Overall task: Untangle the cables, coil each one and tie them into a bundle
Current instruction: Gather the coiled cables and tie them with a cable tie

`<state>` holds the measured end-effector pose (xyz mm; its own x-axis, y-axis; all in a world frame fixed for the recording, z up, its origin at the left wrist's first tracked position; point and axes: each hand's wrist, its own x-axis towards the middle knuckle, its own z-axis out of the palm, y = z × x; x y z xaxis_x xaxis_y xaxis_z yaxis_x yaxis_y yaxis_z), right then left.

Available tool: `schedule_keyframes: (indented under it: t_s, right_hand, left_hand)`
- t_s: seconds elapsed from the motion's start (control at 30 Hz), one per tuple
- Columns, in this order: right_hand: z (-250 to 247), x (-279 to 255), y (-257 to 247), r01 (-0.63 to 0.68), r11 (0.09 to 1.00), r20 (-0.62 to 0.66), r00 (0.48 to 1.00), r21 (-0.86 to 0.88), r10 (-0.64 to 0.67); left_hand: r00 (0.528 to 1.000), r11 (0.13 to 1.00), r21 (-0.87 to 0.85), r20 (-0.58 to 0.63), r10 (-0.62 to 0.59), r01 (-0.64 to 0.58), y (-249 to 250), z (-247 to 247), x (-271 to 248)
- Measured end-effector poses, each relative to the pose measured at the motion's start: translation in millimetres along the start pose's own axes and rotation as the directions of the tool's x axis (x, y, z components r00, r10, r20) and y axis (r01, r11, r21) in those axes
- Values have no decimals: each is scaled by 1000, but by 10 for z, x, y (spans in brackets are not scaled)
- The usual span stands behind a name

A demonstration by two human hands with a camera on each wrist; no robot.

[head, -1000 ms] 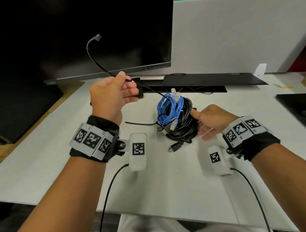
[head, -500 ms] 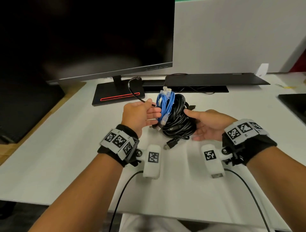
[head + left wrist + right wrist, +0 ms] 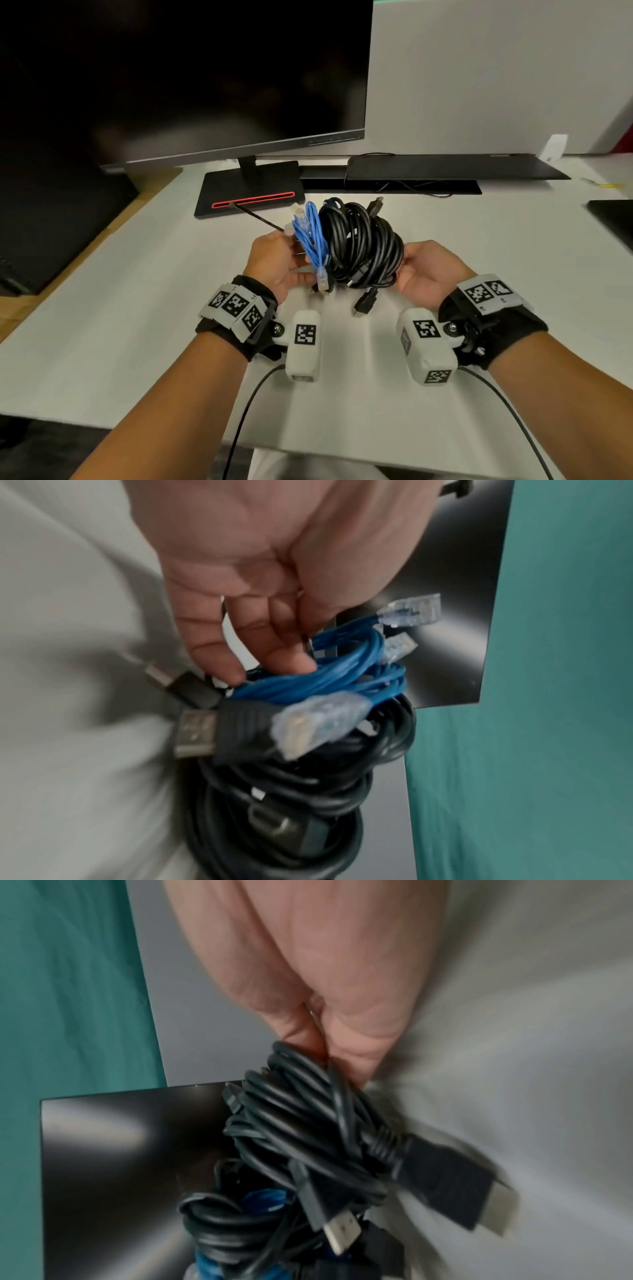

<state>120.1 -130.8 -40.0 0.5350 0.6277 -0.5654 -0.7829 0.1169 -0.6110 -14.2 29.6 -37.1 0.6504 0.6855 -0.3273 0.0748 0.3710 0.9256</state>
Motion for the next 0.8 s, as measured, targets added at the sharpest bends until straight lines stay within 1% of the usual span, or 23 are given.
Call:
schedule_keyframes:
  t_s: [0.1,0.17,0.23,0.3,0.33,0.4,0.47,0.53,0.57,0.63,0.7,0.77,0.8]
  right_hand:
    - [28,31,42,-38,999,73,997,-27,40]
    - [38,20,54,-66,996,117,990,-65,73]
    - [48,-9,50,-65,992,124,989,-106,78]
    - [65,-31,21,-39,983,100,993,-177,58]
    - [81,-32,9,-4,972,80,996,-235,24]
    - [105,-27,-9,111,920,18,993,-375,-113]
    - [105,-19,-22,198,855,-61,964,-479,-258]
    - [49,16,-36,246,833,-101,936,-495,-336]
    - [17,27,-46,258,832,-112,929,-490,-354]
    - [-52,20,-68,277,847,-109,926,-453,-362]
    - [-106,14,-74,282,871,-91,934,-401,-344]
    - [-147,11,-77,272,895,-71,946,-353,-315]
    - [-171,4,-81,267,902,-76,948,-338,-309]
  left_hand:
    - [997,997,21,-23,73,-73,-82,-21,-5]
    - [994,996,25,-58,89,-87,-117,-36,9]
    - [994,995,39,-65,93,-90,-135,-59,25]
    - [994,993,58,-31,106,-104,-130,-69,20]
    - [993,991,67,-16,117,-115,-122,-70,11]
    - [988,982,101,-1,158,-157,-88,-76,-18]
    - [972,956,176,16,236,-235,-41,-106,-47]
    - [947,905,285,39,319,-316,7,-171,-53]
    - [941,879,344,44,335,-329,41,-214,-51]
    - [948,838,450,70,310,-308,115,-299,-41]
    - [964,804,532,126,235,-266,198,-366,-43]
    - [979,806,557,151,139,-201,251,-418,-48]
    - [985,815,556,141,100,-162,267,-430,-65]
